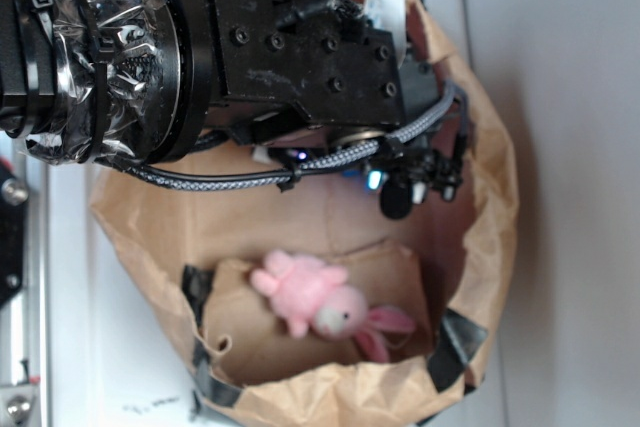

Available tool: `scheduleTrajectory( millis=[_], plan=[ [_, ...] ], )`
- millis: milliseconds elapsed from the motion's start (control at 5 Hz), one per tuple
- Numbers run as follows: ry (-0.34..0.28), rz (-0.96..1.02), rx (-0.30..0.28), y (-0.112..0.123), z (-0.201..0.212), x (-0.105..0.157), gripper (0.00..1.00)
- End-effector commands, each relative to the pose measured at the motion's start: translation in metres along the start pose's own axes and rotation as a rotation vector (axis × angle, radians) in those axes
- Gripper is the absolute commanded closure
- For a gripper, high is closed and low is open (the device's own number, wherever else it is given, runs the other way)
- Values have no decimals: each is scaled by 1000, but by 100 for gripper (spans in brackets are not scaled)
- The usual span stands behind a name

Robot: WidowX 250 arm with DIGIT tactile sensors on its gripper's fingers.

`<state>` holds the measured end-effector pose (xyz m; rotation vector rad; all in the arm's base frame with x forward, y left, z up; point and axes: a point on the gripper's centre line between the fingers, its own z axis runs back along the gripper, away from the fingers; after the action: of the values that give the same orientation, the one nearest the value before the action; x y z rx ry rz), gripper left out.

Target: Grab the blue block.

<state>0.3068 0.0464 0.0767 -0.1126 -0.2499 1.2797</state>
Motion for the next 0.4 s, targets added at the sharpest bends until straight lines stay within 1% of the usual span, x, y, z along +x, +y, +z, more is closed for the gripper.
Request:
scheduleTrajectory(
  millis=[0, 200],
  plan=[
    [8, 147, -23, 3, 14, 0, 0],
    [-20, 206, -11, 1, 15, -2, 0]
  ],
)
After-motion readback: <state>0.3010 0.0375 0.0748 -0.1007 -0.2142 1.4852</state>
